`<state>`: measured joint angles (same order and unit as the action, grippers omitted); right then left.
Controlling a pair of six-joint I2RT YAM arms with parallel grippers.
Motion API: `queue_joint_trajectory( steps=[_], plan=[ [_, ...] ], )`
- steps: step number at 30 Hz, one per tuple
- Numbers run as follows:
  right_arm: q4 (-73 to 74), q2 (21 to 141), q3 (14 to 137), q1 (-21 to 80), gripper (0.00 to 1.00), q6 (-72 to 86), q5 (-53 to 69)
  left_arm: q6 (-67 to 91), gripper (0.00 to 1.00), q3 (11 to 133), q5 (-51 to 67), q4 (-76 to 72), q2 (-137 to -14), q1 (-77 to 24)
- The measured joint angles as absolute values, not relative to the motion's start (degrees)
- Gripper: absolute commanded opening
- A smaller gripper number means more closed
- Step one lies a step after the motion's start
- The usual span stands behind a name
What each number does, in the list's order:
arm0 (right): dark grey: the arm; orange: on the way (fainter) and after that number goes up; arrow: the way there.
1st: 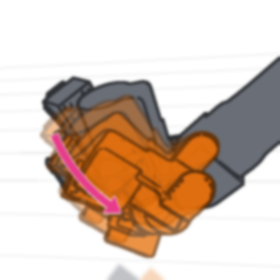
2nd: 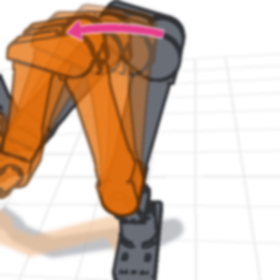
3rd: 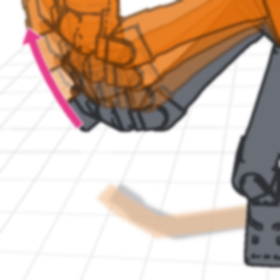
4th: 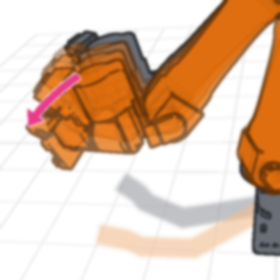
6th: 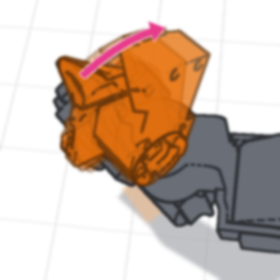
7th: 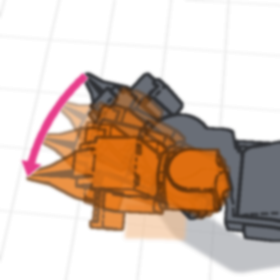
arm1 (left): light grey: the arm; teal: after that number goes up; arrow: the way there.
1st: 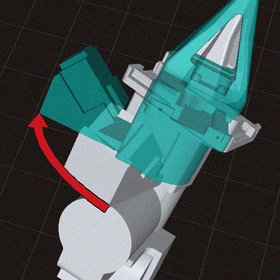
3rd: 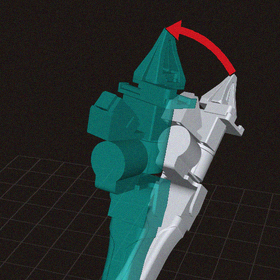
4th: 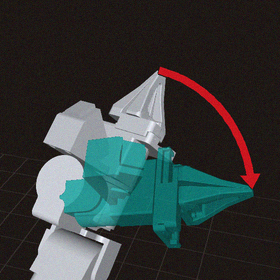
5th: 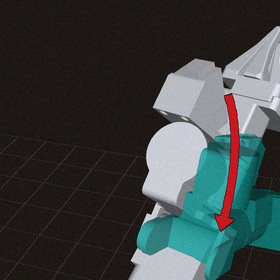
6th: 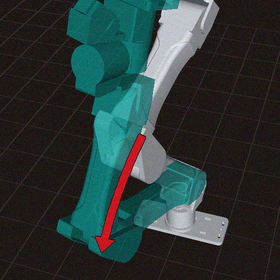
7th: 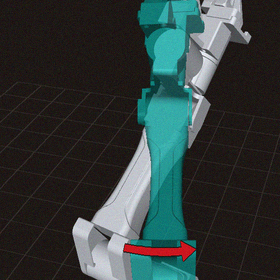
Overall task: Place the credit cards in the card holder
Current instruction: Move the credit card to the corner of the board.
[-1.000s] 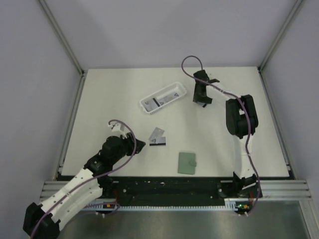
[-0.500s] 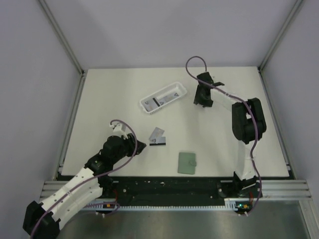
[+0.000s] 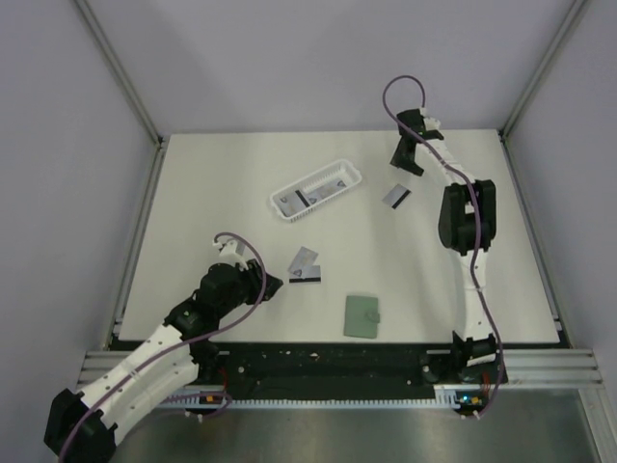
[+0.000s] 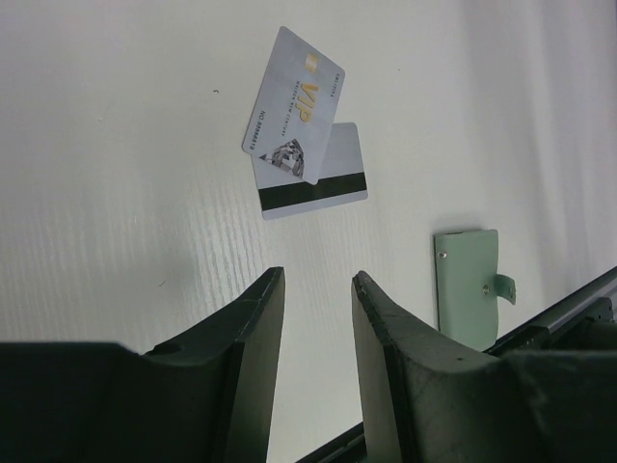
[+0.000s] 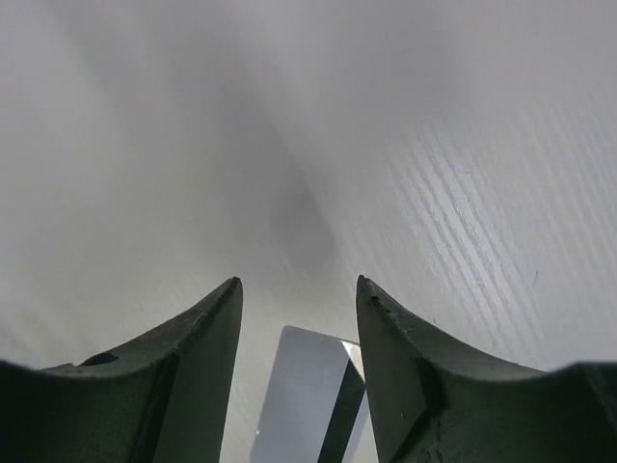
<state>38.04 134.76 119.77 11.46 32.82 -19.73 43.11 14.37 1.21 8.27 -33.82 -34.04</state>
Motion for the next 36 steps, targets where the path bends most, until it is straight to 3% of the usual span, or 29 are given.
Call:
queue_joint_trajectory(
  steps=[7, 16, 28, 36],
  plan=[
    [43.11, 138.91, 120.33, 11.05, 0.47, 35.05, -21.85, 42.68, 0.40, 14.46, 1.23, 8.29, -34.02, -34.04],
    [42.19, 136.92, 116.51, 10.79, 0.26, 37.80, -22.44, 42.13, 0.40, 14.76, 1.26, 8.29, -34.33, -33.98],
    [38.59, 129.60, 103.92, 12.45, 0.23, 38.68, -21.34, 42.06, 0.40, 14.76, 1.65, 10.00, -31.38, -33.93],
    [36.40, 128.73, 102.26, 15.84, 0.24, 35.31, -19.27, 42.09, 0.40, 14.76, 1.63, 12.23, -28.21, -33.93]
  ],
)
